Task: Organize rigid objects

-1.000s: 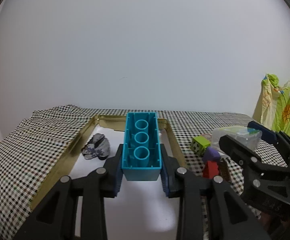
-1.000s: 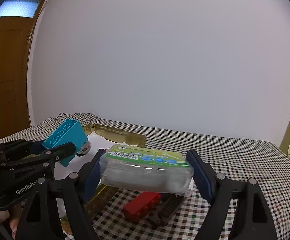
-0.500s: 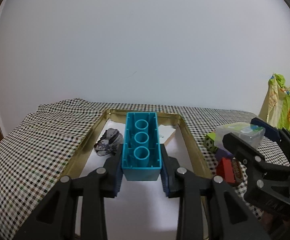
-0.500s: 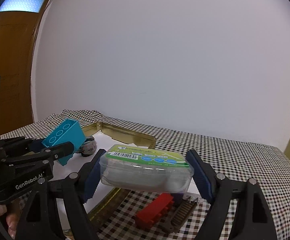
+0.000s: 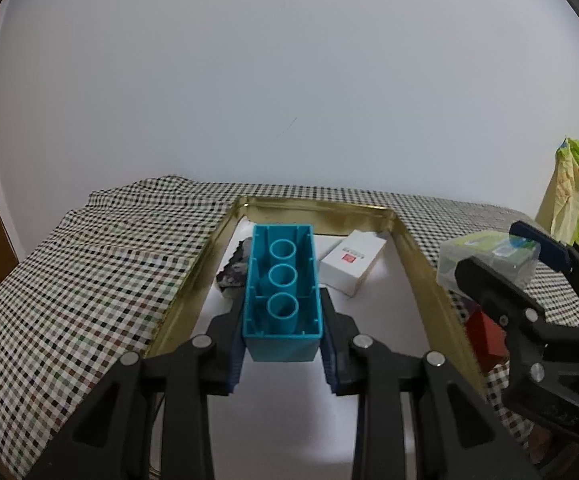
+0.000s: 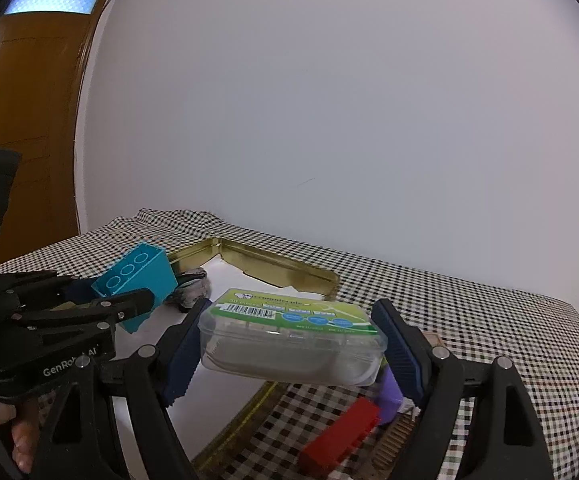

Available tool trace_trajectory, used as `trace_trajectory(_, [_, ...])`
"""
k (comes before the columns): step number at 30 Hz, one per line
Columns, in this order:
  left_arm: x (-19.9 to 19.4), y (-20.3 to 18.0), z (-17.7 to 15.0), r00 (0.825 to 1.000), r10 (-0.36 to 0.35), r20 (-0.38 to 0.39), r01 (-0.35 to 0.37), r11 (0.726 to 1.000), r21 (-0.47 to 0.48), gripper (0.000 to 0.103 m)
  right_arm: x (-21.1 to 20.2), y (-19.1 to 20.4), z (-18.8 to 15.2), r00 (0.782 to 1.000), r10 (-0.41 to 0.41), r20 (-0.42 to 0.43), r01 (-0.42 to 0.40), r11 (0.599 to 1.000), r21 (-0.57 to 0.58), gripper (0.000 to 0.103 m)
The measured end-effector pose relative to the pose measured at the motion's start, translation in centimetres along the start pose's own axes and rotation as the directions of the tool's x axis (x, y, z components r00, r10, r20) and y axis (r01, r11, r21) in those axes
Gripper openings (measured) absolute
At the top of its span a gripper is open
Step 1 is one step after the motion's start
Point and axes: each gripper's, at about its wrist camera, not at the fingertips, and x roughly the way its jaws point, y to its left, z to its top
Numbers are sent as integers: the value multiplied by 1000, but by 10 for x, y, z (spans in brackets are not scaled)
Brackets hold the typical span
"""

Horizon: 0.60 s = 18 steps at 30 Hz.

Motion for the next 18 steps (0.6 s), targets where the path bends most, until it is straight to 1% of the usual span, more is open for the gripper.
trace_trajectory(4, [4, -2, 1, 999, -11, -51, 12, 1000, 5, 30, 9, 4, 4, 1000, 27, -15, -27, 1000, 10, 82])
trace_trajectory(7, [3, -2, 3, 998, 11, -55, -10, 1000, 23, 30, 15, 5, 8, 999, 42, -21, -42, 999, 26, 82])
trace_trajectory(10, [8, 4, 5, 998, 15, -69, -13, 1000, 28, 30, 21, 7, 13, 998, 56, -27, -55, 998, 38, 82])
trace_trajectory(13, [11, 6, 8, 996, 20, -85, -18, 999, 33, 30, 27, 14, 17, 997, 67, -34, -66, 998, 19, 82])
trace_trajectory(18, [21, 11, 10, 990, -16, -141, 19, 1000, 21, 30, 36, 18, 22, 994, 90, -64, -88, 996, 28, 82])
